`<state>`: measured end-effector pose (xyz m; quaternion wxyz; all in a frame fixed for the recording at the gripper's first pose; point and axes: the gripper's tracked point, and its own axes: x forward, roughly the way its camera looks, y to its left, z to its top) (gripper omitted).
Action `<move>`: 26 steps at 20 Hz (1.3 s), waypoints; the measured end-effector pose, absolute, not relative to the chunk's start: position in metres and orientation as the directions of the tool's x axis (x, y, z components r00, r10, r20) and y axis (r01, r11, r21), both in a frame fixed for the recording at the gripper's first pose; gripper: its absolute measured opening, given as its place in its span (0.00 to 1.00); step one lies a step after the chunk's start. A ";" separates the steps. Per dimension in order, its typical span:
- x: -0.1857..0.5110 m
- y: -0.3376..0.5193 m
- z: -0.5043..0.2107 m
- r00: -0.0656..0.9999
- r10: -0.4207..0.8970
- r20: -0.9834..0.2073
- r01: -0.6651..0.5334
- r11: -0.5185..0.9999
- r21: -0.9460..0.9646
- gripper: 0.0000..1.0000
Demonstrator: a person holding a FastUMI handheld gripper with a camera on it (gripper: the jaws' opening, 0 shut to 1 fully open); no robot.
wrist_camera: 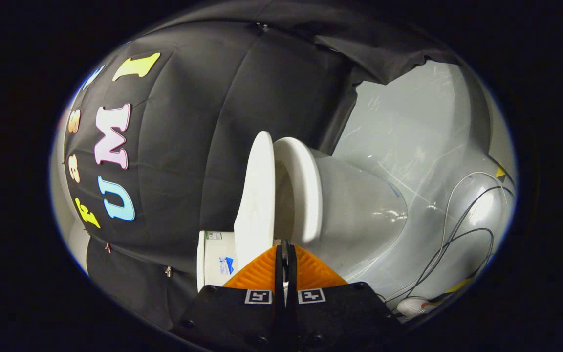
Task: Open the toilet lid.
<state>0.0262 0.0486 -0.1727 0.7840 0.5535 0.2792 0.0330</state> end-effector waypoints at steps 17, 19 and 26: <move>0.026 0.136 -0.008 0.868 0.251 -0.428 0.109 0.745 0.658 0.05; 0.025 0.152 0.010 0.869 0.221 -0.442 0.110 0.786 0.609 0.05; 0.024 0.193 0.044 0.876 0.145 -0.460 0.119 0.859 0.498 0.05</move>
